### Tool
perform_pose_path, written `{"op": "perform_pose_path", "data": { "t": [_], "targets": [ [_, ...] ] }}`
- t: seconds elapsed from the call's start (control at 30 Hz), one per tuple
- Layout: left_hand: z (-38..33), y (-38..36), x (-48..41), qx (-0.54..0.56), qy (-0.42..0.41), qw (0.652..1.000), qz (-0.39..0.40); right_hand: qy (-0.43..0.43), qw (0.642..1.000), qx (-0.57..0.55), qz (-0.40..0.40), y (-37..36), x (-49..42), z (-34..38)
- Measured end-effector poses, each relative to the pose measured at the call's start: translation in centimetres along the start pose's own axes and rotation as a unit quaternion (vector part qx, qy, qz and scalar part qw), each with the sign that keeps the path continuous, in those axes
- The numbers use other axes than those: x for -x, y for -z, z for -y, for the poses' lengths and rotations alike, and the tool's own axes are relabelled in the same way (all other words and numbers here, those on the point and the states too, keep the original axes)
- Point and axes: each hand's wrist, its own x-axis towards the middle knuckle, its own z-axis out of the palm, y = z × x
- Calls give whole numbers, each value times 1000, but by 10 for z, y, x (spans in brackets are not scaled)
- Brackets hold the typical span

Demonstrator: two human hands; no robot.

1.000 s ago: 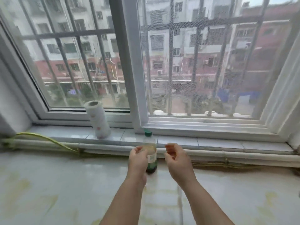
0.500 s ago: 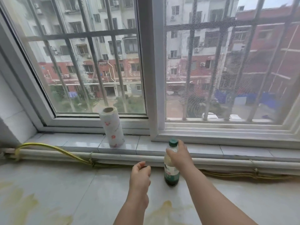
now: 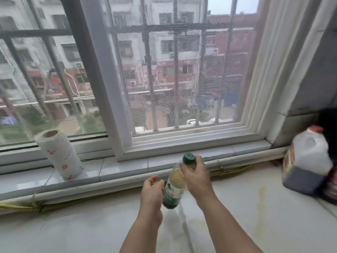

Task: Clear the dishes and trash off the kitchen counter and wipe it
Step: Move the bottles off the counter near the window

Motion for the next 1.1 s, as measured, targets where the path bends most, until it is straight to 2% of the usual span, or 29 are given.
{"op": "perform_pose_path", "data": {
  "t": [0.17,0.3,0.6,0.83,1.1],
  "targets": [
    [24,-73,24,-10,12,998,64,-13,993,74,-87,93,10,-3],
    [49,-153,61,-35,45,990,132,-21,975,132,-176,201,28,-8],
    [87,-273,120,-40,98,974,199,-45,936,141,-319,367,51,-26],
    [102,-317,139,-45,117,973,193,-70,918,125,-371,433,28,-43],
    [111,-332,136,-58,119,976,173,-108,905,121,-393,467,3,-64]
  ]
}}
